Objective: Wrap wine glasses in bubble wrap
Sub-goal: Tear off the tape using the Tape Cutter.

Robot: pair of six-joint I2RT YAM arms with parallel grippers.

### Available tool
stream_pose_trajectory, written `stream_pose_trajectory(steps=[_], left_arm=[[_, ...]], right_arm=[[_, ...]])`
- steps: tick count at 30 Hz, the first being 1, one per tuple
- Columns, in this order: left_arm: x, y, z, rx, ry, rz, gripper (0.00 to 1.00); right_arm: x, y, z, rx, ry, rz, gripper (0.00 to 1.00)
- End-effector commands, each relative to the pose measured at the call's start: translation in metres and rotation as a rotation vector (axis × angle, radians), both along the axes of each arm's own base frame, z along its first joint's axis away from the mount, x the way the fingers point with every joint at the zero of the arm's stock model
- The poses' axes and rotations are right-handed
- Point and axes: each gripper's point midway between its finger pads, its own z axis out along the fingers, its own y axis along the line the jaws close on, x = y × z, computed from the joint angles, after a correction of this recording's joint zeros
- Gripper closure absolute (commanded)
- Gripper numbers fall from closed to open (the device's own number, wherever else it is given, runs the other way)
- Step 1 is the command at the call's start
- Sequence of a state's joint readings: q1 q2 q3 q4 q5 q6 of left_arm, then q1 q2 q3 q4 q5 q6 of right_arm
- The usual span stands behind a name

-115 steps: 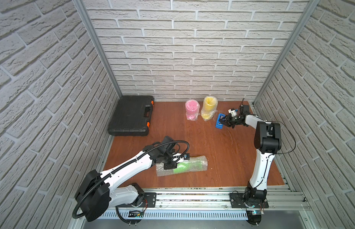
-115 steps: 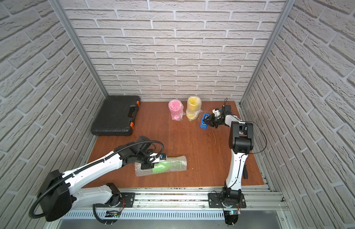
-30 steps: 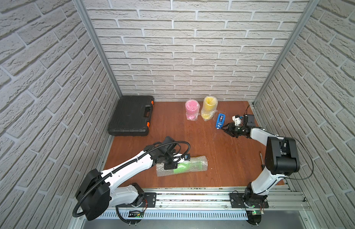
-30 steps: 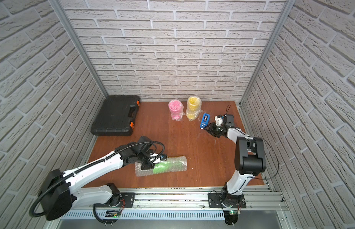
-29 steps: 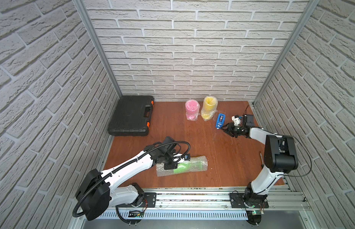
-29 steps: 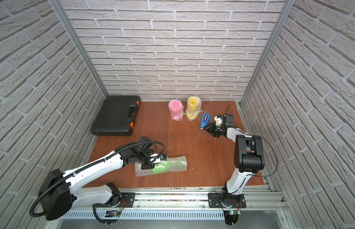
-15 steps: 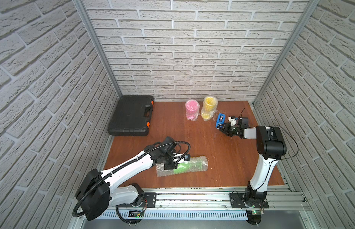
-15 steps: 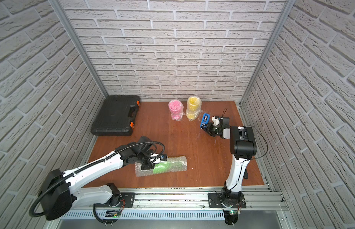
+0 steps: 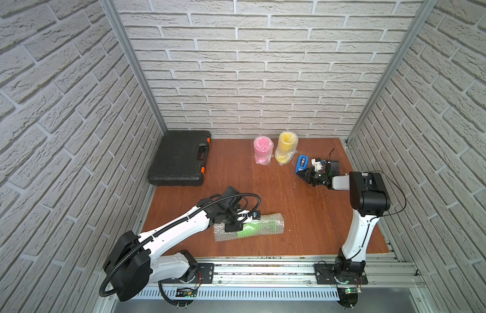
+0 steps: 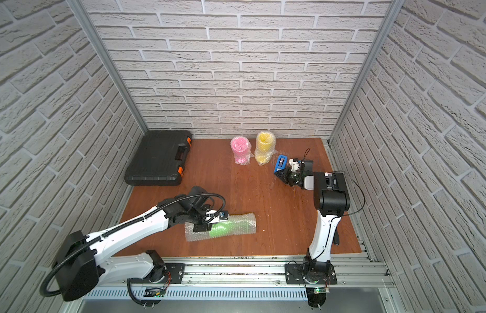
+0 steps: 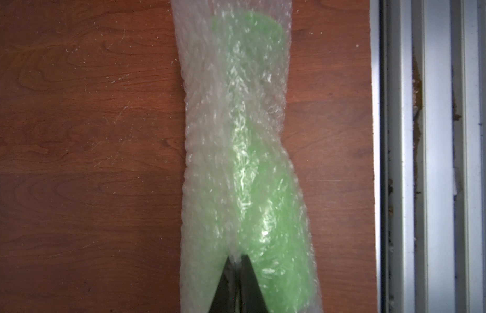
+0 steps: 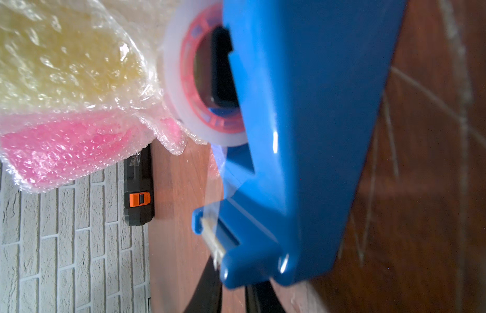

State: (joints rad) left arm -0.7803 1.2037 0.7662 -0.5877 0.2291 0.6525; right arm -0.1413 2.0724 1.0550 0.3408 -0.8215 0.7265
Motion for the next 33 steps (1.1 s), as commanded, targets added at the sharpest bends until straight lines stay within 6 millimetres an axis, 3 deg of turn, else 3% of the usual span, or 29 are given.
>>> stream_pose_trajectory(steps=[1,6,13,18,22,29,30,33], left_arm=[[-0.024,0.029,-0.03,0.152,0.117,0.01,0.93],[-0.024,0.031,-0.031,0.158,0.118,0.012,0.93],[-0.025,0.03,-0.03,0.158,0.121,0.013,0.93],[-0.027,0.032,-0.032,0.165,0.128,0.014,0.93],[-0.027,0.031,-0.032,0.168,0.128,0.009,0.93],[-0.028,0.031,-0.033,0.173,0.131,0.009,0.93],[-0.028,0.031,-0.033,0.173,0.13,0.007,0.93],[-0.027,0.031,-0.032,0.169,0.126,0.008,0.93]], right_arm=[[0.015,-0.002,0.017,-0.006,-0.088,0.004,0.88],[0.009,-0.001,0.012,-0.027,-0.036,0.005,0.97],[-0.015,0.004,-0.008,-0.119,0.168,0.035,0.97],[-0.043,-0.004,-0.031,-0.192,0.346,0.01,0.97],[-0.052,-0.008,-0.039,-0.23,0.4,0.004,0.97],[-0.048,-0.009,-0.016,-0.3,0.35,0.017,0.97],[-0.044,-0.008,0.001,-0.311,0.303,0.014,0.97],[-0.041,-0.003,0.025,-0.336,0.236,0.033,0.97]])
